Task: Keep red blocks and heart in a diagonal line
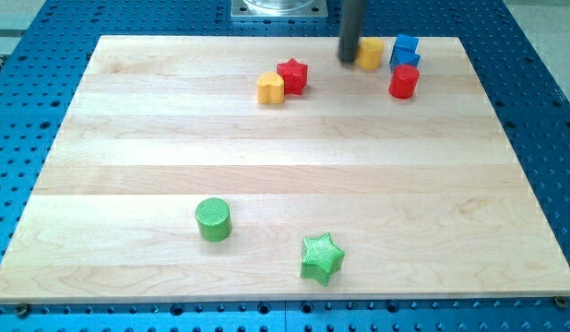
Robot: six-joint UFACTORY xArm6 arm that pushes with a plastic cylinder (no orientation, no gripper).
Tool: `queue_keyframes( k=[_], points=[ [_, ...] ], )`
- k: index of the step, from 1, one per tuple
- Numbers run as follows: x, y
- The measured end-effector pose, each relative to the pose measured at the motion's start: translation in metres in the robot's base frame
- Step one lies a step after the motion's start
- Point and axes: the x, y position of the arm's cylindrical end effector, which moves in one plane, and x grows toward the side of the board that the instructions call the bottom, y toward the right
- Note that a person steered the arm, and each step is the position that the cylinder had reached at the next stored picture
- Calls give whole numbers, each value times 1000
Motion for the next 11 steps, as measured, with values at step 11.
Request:
queue_keyframes(
  k=[11],
  points=[
    [24, -197]
  ],
)
